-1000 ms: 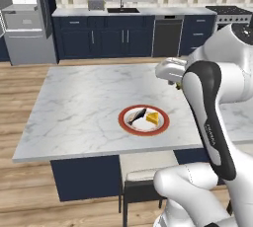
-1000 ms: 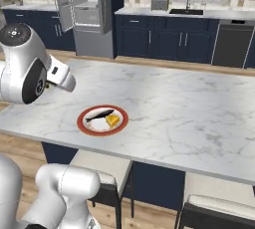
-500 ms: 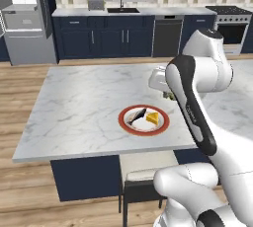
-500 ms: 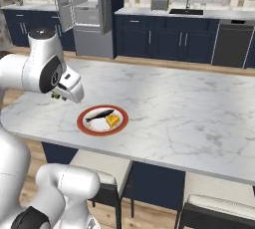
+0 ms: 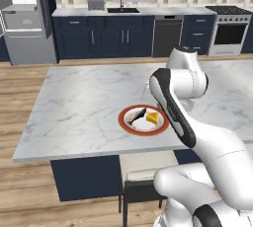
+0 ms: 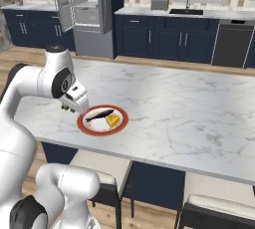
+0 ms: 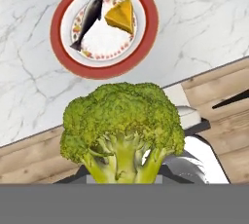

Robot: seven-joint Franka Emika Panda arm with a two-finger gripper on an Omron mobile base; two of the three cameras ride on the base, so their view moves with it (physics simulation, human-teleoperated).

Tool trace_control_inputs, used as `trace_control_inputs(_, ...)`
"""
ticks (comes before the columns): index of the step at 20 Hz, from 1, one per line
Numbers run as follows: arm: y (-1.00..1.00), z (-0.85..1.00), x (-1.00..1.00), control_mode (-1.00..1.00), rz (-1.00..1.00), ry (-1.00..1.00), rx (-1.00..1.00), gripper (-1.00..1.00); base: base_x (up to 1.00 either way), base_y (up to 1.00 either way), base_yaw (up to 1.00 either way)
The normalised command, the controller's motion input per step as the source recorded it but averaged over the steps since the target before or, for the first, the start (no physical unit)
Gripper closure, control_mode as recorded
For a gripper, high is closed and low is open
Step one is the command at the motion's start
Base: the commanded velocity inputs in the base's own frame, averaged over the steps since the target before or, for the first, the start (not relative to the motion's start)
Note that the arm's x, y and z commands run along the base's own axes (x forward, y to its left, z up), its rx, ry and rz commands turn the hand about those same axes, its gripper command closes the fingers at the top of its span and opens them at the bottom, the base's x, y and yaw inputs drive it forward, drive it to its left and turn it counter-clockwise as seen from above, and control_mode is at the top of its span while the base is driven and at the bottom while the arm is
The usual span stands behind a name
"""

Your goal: Take the cheese, fish, and broccoli from the fridge and place them on the plate on the dining counter to create an appetizer plate.

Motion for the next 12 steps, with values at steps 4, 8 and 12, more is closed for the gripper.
trace_control_inputs(4, 0.00, -0.49, 0.10, -1.00, -0.12, 0.00, 0.00, 1.00, 0.00, 0.00, 0.00)
trace_control_inputs(8, 0.00, -0.56, 0.08, -1.00, -0.04, 0.00, 0.00, 1.00, 0.00, 0.00, 0.00)
trace_control_inputs(12, 0.00, -0.46, 0.45, -1.00, 0.00, 0.06, 0.00, 1.00, 0.00, 0.00, 0.00)
